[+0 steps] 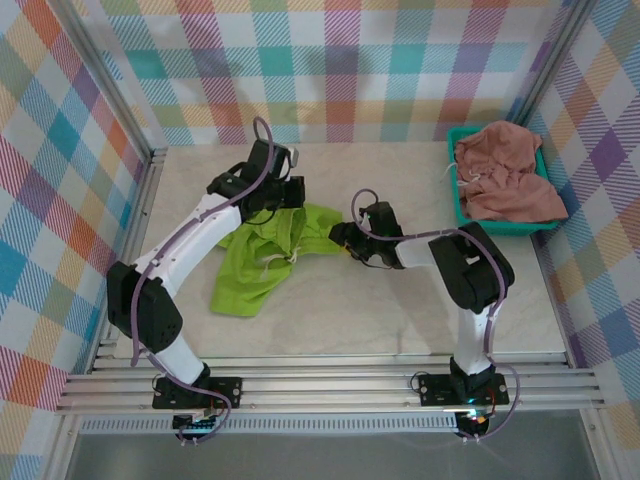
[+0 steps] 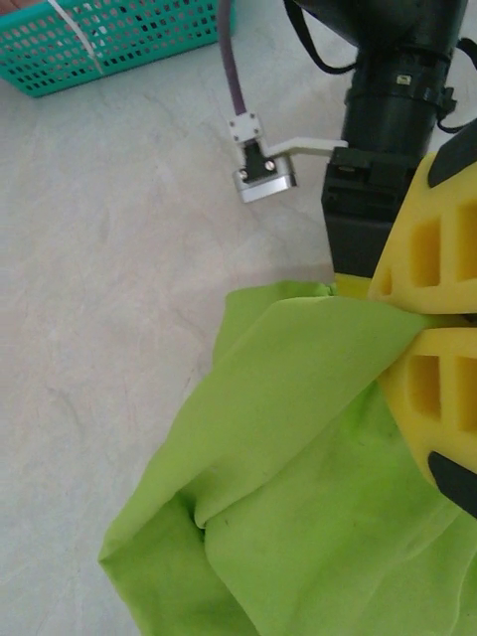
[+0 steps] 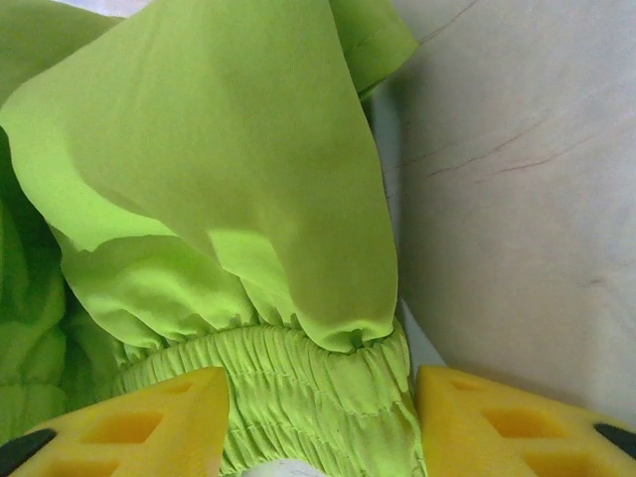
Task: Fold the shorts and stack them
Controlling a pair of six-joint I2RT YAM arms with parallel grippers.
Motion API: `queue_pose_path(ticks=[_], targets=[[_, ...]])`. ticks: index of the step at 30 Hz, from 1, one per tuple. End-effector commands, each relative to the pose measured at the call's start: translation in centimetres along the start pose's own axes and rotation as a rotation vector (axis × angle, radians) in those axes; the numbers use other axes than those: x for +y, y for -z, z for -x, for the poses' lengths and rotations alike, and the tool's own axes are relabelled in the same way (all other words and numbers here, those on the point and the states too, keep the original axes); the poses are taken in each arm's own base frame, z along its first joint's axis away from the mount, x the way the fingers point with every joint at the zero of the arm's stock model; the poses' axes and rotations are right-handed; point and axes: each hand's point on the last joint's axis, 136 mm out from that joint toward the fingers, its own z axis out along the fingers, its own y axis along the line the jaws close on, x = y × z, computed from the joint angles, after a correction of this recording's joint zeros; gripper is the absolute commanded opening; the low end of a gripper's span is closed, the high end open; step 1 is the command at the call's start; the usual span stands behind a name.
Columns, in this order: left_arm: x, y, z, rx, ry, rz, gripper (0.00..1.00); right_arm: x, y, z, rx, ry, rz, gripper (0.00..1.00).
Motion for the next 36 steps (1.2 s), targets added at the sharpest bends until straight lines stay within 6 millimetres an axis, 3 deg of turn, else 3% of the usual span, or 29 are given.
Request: queue_pose_path(ticks=[1,7,12,18,20,27,32,36], targets=[[-1.6,3.2,3.6,-0.105,0.014,-0.068,0.00,1.7,-0.3,-0.4,0.002,-0.004,0.088,0.53],[-2.0,3.2,4.0,-0.105,0.027,-0.091,0.00,2.1,-1.0,-0.7,0.008,-0.021,0.115,0.46],[-1.8,3.6,3.9,-0.111,0.029,-0.089,0.00,2.2,-1.0,0.0,-0.032,-0.017,0.118,0.29],[-1.8,6.0,5.0,-0.164,0.033,-0.106,0.00,3.5,-0.8,0.8,-0.049,0.006,0.137,0.00],[-1.4,7.1,5.5,-0.187,0.037,-0.099,0.00,4.5,-0.3,1.3,-0.058,0.033,0.125,0.00],[1.6,11.2,7.3,-0.278,0.065,-0.047,0.00,12.3,1.2,6.0,-0.116,0.214,0.116,0.00],[4.4,14.2,9.9,-0.349,0.093,0.013,0.00,21.1,1.4,11.3,-0.154,0.316,0.193,0.00],[6.0,18.6,13.6,-0.449,0.094,0.078,0.00,28.5,2.3,16.3,-0.223,0.354,0.294,0.00]])
